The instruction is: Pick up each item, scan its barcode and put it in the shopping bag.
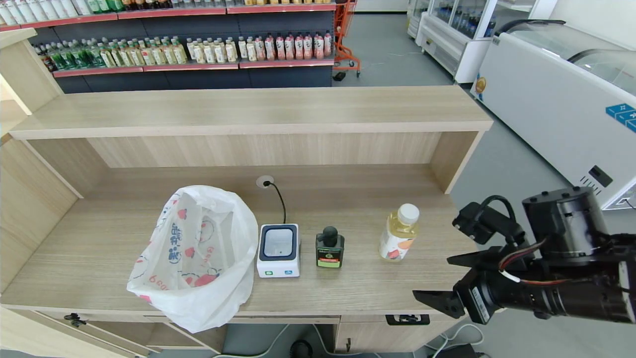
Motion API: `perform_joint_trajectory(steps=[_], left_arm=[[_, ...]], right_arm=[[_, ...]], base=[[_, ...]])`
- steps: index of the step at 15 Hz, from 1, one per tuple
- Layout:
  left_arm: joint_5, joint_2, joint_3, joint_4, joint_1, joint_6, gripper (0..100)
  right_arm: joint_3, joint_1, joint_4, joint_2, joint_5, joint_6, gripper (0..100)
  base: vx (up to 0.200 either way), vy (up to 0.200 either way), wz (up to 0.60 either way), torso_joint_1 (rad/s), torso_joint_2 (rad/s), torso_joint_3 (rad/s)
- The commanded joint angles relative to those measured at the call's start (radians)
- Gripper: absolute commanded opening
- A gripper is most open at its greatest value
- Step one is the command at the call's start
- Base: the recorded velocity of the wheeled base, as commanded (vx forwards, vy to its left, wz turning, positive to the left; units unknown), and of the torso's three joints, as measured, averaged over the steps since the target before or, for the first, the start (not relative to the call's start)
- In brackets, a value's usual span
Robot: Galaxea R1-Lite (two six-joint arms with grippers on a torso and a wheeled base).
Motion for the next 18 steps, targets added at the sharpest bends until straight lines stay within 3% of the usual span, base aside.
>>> perform_joint_trajectory(steps=[1,4,10,18], left_arm=[[0.000,0.000,0.000,0.000,0.000,0.000,100],[0.000,0.000,0.000,0.000,0.000,0.000,100],[0.000,0.000,0.000,0.000,0.000,0.000,100],[0.000,0.000,0.000,0.000,0.000,0.000,100]], right_arm=[[0.001,-0.005,-0.077,0.118,0.001,-0.009,100],[-0.006,0.003,-0.226,0.218,0.012,-0.017,100],[-0.060,0.023,-0.362,0.358,0.153,-0.032,100],[-0.256,0.037,-0.387,0.539,0.156,-0.124,100]], base=[[0.000,0.000,0.00,0.000,0.00,0.000],[0.000,0.000,0.00,0.000,0.00,0.000],[0.000,0.000,0.00,0.000,0.00,0.000],[0.000,0.000,0.00,0.000,0.00,0.000]])
